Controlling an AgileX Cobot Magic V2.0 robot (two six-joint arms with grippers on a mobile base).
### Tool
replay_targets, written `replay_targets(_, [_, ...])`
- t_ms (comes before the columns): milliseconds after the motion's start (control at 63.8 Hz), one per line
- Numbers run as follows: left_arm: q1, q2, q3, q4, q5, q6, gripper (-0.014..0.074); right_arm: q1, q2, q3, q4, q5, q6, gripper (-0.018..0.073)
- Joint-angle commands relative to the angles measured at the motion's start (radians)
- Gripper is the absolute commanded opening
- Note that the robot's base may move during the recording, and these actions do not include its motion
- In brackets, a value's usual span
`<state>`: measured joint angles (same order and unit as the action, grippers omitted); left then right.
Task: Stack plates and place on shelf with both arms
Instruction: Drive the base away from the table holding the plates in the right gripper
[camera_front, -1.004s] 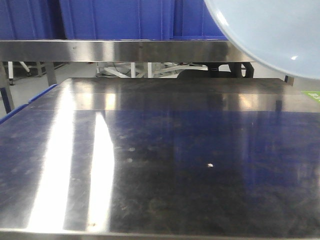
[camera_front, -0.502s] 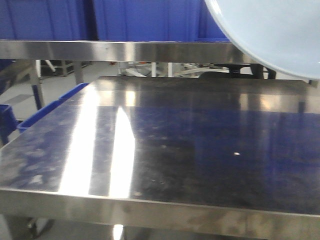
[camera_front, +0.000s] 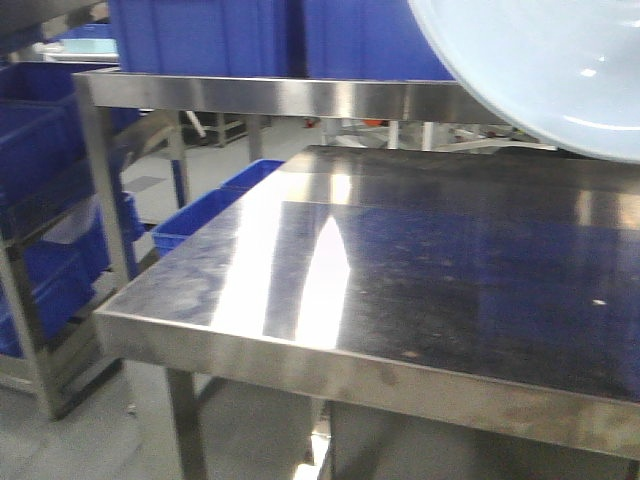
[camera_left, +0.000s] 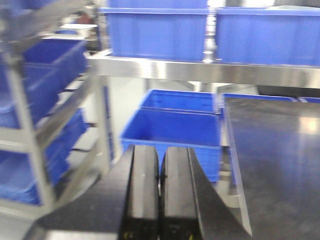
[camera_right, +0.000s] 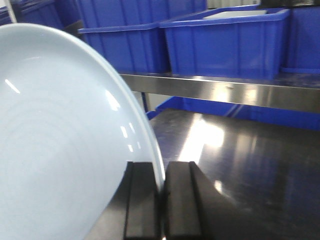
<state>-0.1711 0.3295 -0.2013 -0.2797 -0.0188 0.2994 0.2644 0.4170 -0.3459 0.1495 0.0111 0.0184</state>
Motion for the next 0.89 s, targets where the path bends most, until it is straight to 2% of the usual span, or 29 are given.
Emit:
replay_targets(0, [0.001, 0.004, -0.029, -0.002, -0.08, -0.002, 0.008, -0.006, 0.001, -0.03, -0.003, -0.105, 0.0, 0.0048])
replay_targets(878, [-0.001, 0.004, -0.029, -0.002, -0.08, -0.002, 0.008, -0.006, 0.001, -0.03, -0.003, -0.105, 0.0, 0.0048])
